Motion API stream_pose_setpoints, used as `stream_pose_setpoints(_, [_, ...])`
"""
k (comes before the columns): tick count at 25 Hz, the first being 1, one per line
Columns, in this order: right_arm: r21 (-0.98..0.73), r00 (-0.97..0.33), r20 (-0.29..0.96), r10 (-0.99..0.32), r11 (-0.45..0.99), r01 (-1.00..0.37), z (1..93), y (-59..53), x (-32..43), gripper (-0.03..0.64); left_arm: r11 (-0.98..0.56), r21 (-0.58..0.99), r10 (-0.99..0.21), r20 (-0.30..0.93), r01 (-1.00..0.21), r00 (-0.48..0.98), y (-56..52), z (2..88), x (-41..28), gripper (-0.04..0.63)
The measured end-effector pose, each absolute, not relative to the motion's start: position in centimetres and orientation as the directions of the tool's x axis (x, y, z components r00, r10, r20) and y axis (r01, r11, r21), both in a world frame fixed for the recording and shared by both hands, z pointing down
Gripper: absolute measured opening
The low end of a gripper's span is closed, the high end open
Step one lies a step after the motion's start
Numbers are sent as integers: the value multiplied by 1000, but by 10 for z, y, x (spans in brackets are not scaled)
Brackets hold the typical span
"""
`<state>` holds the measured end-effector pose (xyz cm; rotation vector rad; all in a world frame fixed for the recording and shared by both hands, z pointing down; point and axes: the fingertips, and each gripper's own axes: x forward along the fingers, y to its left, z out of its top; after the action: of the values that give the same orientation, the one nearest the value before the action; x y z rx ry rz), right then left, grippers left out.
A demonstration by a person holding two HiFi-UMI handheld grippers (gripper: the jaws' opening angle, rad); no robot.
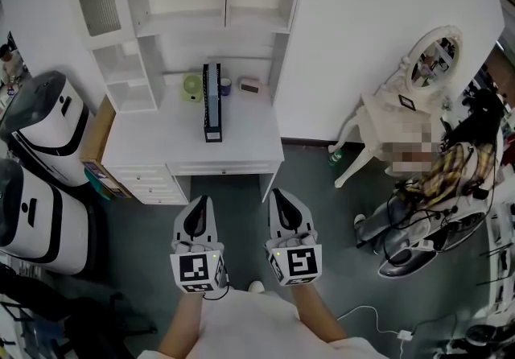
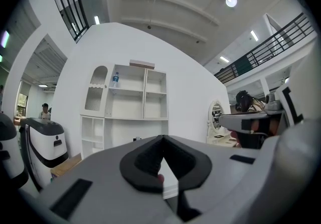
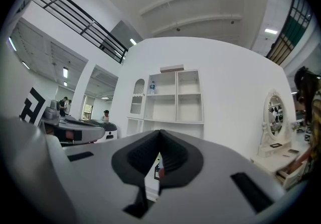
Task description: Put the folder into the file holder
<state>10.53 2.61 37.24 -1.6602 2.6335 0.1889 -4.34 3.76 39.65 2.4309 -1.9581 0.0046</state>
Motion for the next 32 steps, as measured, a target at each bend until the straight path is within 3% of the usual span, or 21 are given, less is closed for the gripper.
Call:
stream_pose_setpoints(12, [168, -458, -130, -879, 436, -884, 346, 44, 93, -10, -202, 20, -979, -13, -979, 202, 47, 383, -48, -8])
stream_pose_setpoints(17, [74, -520, -94, -849, 515, -854, 350, 46, 93, -15, -204, 28, -979, -4, -979, 204, 51, 386, -45, -8])
stream_pose_setpoints(21, [169, -481, -86, -872, 463, -870, 348, 48, 94, -15, -209, 18, -978, -13, -978, 209, 55, 382, -42, -8])
stream_pose_setpoints(32, [168, -456, -138, -879, 433, -885, 335, 44, 100, -14, -206, -22, -977, -55, -978, 207, 54, 360, -40, -8])
